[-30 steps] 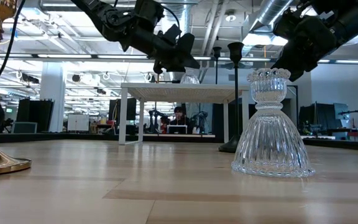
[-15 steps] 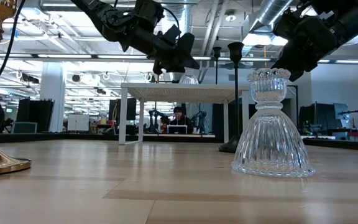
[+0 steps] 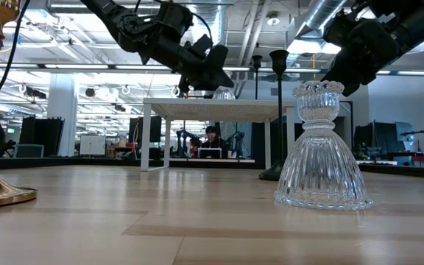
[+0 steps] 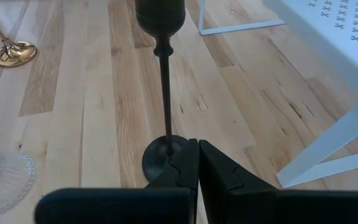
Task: Pick & Place candle stick holders
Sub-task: Put the top transparent candle holder on the shelf
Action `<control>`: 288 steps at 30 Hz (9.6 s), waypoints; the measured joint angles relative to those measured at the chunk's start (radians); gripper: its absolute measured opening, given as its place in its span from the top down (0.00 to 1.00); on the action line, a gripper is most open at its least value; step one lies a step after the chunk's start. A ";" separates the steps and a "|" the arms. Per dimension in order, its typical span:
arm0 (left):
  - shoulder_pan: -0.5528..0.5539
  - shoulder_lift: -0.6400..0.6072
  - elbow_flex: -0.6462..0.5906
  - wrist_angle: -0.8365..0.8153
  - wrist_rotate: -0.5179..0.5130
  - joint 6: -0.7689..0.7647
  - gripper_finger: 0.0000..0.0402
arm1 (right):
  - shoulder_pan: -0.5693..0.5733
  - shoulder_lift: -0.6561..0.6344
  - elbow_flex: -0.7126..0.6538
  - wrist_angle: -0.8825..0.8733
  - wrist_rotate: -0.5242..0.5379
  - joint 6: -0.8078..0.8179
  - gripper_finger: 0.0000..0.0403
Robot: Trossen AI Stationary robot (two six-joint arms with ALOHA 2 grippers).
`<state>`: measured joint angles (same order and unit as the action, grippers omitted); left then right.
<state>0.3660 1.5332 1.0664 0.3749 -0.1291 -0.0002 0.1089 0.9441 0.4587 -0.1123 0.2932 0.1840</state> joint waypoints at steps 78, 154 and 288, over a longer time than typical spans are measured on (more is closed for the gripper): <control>-0.262 -0.927 -0.470 -0.434 0.236 0.172 0.98 | 0.000 0.000 0.000 -0.005 -0.003 -0.010 1.00; -0.263 -0.110 -0.111 -0.003 -0.380 0.232 0.99 | -0.046 0.000 0.000 0.065 0.005 -0.088 1.00; -0.043 0.064 -0.003 0.185 -0.108 0.146 0.99 | -0.047 0.000 0.000 0.057 0.005 -0.088 1.00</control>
<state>0.3232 1.5972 1.0630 0.5597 -0.2373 0.1458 0.0624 0.9443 0.4587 -0.0555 0.2977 0.0963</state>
